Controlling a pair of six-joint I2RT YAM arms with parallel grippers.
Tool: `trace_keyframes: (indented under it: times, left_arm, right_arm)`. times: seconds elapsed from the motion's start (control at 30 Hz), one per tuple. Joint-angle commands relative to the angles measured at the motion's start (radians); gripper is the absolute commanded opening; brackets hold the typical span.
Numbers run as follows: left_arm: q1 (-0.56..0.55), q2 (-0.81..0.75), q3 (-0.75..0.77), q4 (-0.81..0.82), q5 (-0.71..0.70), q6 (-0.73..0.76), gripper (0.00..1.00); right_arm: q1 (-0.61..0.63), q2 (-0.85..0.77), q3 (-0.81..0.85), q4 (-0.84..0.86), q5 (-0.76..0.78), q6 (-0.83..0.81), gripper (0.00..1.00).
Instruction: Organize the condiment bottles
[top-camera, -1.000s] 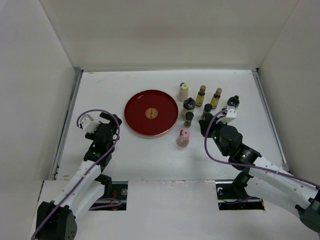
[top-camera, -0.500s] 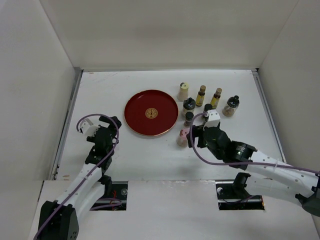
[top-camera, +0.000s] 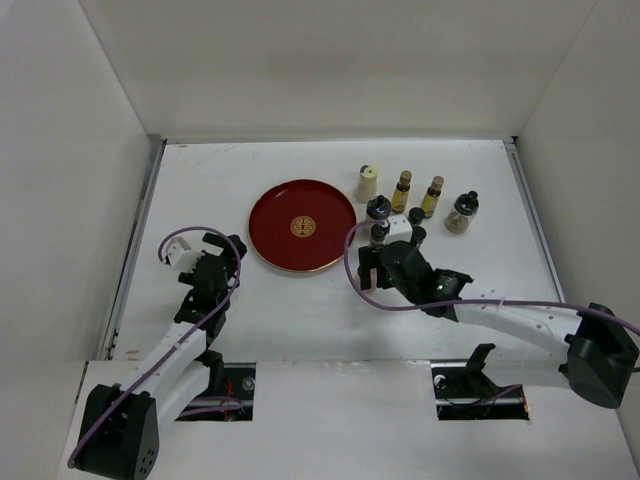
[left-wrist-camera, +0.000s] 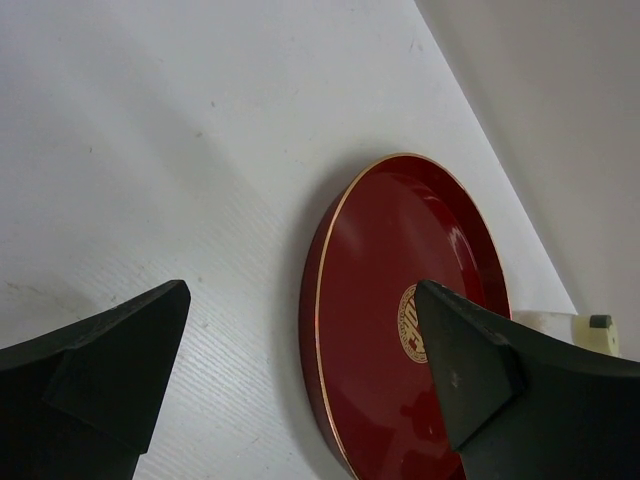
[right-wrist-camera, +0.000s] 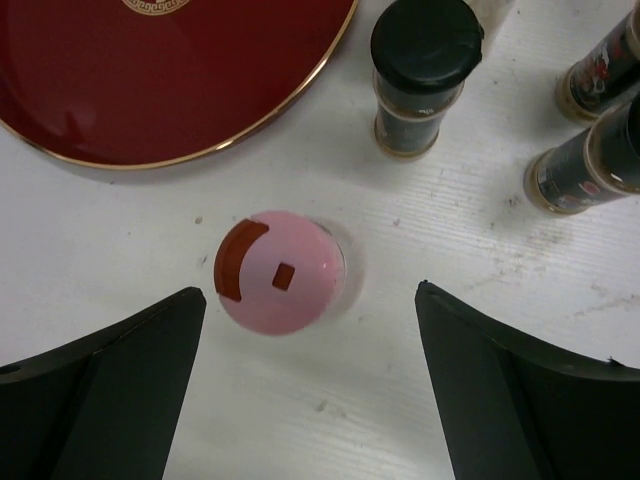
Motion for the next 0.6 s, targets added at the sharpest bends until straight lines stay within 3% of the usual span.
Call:
trace_keyframes:
  times: [0.0, 0.17, 0.4, 0.57]
  left_arm:
    - [0.004, 0.000, -0.011, 0.063, 0.007, -0.012, 1.00]
    - [0.007, 0.015, -0.008, 0.070, 0.028, -0.012, 1.00]
    - [0.010, -0.005, -0.016, 0.076, 0.036, -0.012, 1.00]
    - [0.012, 0.008, -0.015, 0.074, 0.043, -0.015, 1.00]
  right_arm:
    - [-0.018, 0.033, 0.047, 0.136, -0.037, -0.022, 0.92]
    - [-0.029, 0.110, 0.068, 0.175, -0.040, -0.036, 0.82]
    - [-0.008, 0.086, 0.108, 0.121, 0.037, -0.047, 0.48]
    - [0.037, 0.015, 0.232, 0.038, 0.074, -0.097, 0.45]
